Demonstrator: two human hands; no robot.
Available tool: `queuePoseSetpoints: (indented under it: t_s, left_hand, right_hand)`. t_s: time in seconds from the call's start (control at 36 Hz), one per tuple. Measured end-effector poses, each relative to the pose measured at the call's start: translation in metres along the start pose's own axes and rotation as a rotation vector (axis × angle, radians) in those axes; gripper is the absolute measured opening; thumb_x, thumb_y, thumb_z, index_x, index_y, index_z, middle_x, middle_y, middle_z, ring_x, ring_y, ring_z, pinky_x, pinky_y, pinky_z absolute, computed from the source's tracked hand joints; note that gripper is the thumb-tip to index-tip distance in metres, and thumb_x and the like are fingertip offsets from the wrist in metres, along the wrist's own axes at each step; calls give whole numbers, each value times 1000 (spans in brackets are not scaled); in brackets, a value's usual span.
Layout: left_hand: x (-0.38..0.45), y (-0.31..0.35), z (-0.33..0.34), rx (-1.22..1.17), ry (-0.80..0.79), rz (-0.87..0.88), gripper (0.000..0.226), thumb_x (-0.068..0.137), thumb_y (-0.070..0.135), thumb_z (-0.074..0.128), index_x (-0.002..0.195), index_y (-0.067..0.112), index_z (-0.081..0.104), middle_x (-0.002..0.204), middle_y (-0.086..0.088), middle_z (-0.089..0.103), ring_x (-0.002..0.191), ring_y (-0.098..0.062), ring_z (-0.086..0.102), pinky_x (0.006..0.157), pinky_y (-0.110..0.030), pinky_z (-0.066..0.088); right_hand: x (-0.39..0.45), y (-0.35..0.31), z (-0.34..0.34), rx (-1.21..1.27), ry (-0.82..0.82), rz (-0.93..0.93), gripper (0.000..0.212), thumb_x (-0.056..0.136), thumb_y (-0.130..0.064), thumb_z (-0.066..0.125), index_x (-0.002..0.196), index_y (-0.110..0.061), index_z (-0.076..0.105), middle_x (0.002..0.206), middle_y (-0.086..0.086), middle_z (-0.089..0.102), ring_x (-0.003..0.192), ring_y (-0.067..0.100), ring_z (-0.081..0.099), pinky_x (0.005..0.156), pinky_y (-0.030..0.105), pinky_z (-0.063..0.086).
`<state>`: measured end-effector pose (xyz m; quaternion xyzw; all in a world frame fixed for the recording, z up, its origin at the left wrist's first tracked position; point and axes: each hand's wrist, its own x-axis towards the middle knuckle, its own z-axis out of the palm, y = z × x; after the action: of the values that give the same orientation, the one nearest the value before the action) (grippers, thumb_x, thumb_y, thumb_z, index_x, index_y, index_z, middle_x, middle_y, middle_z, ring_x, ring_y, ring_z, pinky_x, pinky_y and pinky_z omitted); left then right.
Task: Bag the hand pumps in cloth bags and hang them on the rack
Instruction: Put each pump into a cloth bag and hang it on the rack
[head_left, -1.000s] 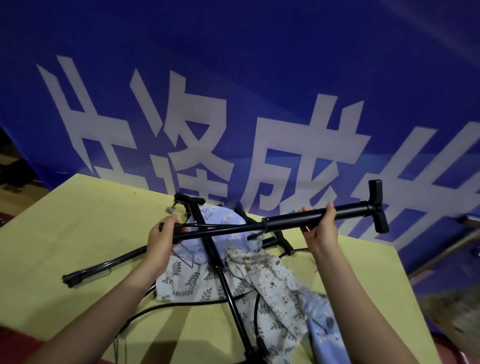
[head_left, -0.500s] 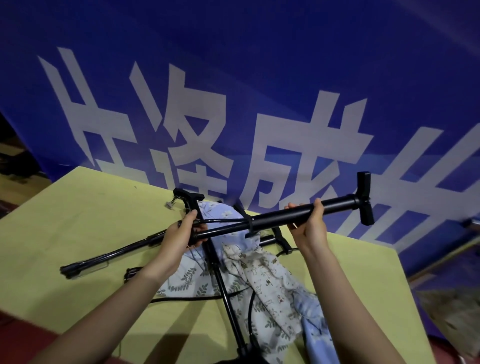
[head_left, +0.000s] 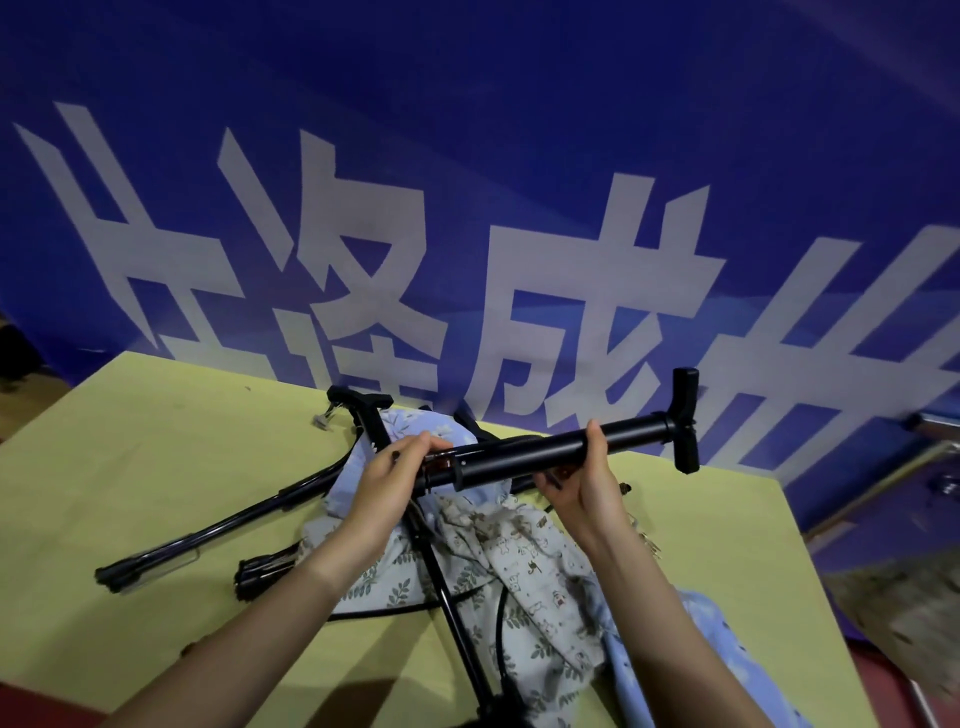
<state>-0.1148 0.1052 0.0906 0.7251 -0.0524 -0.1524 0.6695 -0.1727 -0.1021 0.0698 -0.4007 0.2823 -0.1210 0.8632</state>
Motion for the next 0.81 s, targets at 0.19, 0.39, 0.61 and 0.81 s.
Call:
queuePoseSetpoints:
  t_s: [0.19, 0.39, 0.61, 0.81]
  left_hand:
    - [-6, -15, 1, 50, -274, -46, 28, 96, 47, 47, 98, 36, 73, 103, 16, 71, 103, 3, 61, 93, -24, 42]
    - [-5, -36, -7, -97, -710, -397, 52, 90, 44, 44, 124, 9, 63, 119, -26, 64, 92, -28, 68, 80, -33, 52]
    - [8, -39, -7, -286, -1021, -586, 53, 95, 42, 42, 136, 9, 52, 123, -28, 59, 102, -35, 65, 104, -49, 40]
    - [18, -28, 25, -161, -877, -532, 54, 96, 48, 34, 126, 9, 55, 96, -16, 67, 82, -31, 66, 79, -41, 55]
  right_hand:
    - [-3, 11, -4, -104, -22, 16, 50, 96, -51, 44, 112, -4, 55, 109, 19, 64, 110, 30, 62, 99, 46, 49]
    - [-11, 23, 0, -208, 28, 14, 36, 99, -42, 45, 88, -10, 58, 84, 12, 65, 87, 28, 62, 81, 40, 51]
    - [-10, 26, -10, -327, 26, -52, 38, 98, -44, 45, 87, -11, 61, 90, 10, 67, 93, 25, 65, 90, 41, 50]
    - [-15, 43, 4, -509, -90, -65, 39, 98, -42, 45, 86, -10, 63, 70, 1, 64, 68, 16, 64, 68, 25, 50]
